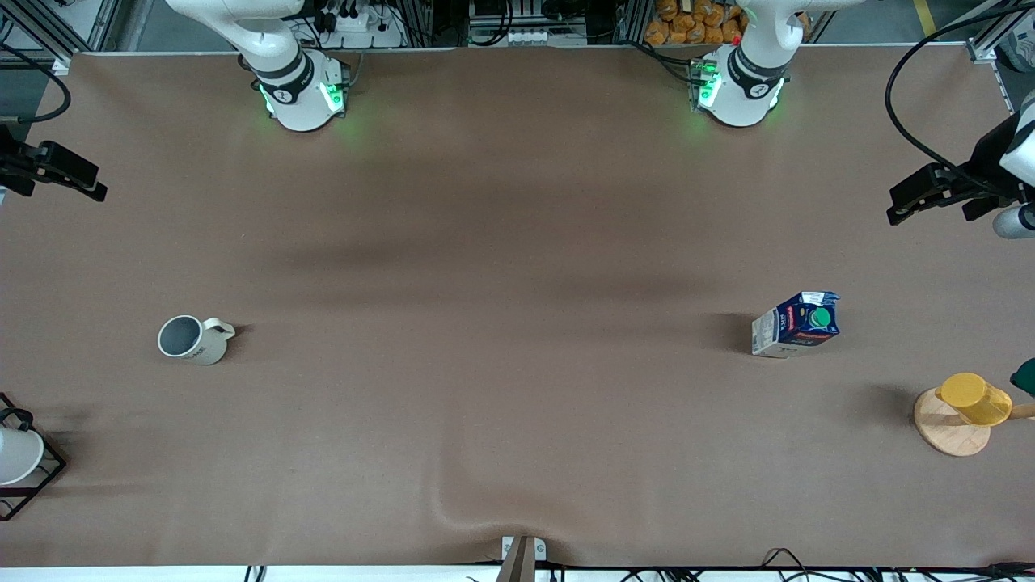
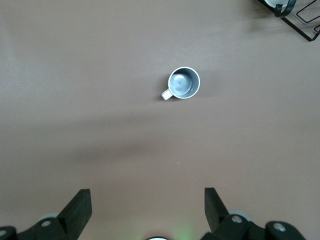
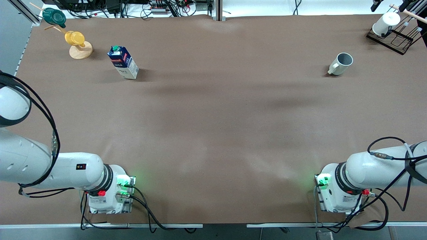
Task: Place milk next to cup
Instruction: 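Reach the left gripper to the milk carton while the right gripper reaches the mug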
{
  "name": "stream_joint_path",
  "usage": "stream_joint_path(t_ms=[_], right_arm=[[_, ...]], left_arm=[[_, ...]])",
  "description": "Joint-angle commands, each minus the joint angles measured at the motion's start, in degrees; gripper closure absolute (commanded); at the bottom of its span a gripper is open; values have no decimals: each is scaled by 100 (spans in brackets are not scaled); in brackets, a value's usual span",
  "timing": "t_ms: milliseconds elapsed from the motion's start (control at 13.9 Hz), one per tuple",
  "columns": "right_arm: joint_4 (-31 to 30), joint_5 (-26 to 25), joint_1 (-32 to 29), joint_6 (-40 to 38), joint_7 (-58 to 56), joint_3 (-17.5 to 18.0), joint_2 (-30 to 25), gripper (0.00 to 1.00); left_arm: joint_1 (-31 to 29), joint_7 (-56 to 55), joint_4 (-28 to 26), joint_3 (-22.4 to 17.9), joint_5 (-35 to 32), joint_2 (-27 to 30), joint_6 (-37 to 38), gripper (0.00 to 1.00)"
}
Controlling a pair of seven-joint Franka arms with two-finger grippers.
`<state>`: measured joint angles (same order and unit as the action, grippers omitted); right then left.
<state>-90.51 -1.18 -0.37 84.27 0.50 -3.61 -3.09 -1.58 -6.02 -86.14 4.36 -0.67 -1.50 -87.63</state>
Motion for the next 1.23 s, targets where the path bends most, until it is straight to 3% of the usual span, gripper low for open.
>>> stream_joint_path(t_ms=[0, 793, 1153], right_arm=[[86, -67, 107, -33, -33, -43, 36, 0], [86, -58, 160, -33, -33, -43, 89, 0], [86, -49, 169, -16, -33, -43, 107, 0]], left_arm=[[0, 101, 36, -41, -64, 36, 123, 0], [62, 49, -61, -15, -258, -281, 36, 0], [27, 5, -877, 21, -249, -202, -833, 0]])
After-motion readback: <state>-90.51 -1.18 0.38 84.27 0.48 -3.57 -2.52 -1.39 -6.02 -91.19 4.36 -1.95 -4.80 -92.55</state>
